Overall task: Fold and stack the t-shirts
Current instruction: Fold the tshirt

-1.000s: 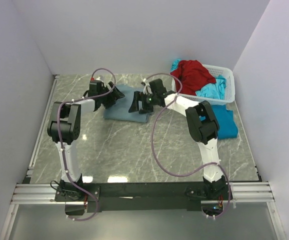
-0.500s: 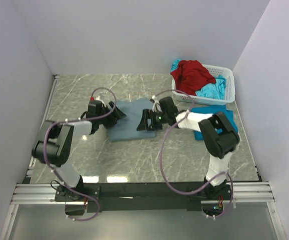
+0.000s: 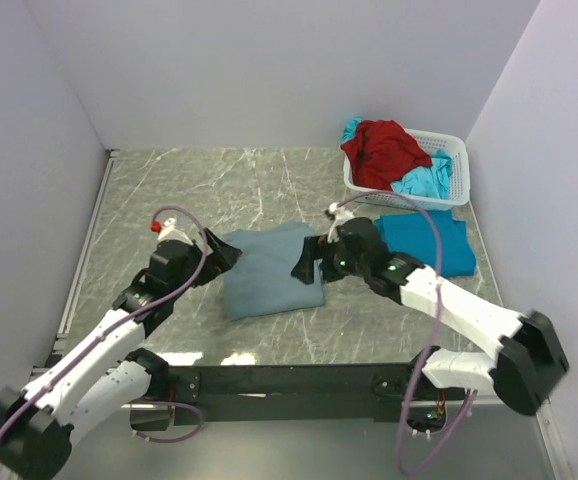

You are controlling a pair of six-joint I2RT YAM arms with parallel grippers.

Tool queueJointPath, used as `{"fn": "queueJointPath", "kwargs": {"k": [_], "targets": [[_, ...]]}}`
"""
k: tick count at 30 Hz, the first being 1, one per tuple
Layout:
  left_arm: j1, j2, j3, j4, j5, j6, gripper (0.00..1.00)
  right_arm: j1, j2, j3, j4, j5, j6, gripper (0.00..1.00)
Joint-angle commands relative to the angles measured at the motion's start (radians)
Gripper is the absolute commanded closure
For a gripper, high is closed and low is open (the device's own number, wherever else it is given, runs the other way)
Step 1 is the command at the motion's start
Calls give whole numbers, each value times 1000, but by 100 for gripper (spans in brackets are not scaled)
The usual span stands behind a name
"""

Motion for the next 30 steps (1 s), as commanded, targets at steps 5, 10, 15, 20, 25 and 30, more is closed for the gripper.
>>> {"fn": "queueJointPath", "kwargs": {"k": [5, 10, 15, 20, 25, 30], "targets": [[0, -114, 108, -92, -346, 44, 1, -27, -185, -5, -1, 359, 37, 4], [0, -108, 127, -40, -388, 110, 1, -82, -89, 7, 21, 280, -42, 4], [0, -109, 81, 21, -397, 130, 1, -115, 109, 81, 4, 252, -46, 4], [0, -154, 19, 75, -391, 129, 1, -115, 284, 161, 8, 186, -76, 4], [1, -158, 19, 44, -438, 132, 1, -107, 410, 224, -4, 183, -84, 5], [3, -115, 44, 23, -432, 116, 1, -98, 480, 233, 4, 197, -73, 10]]}}
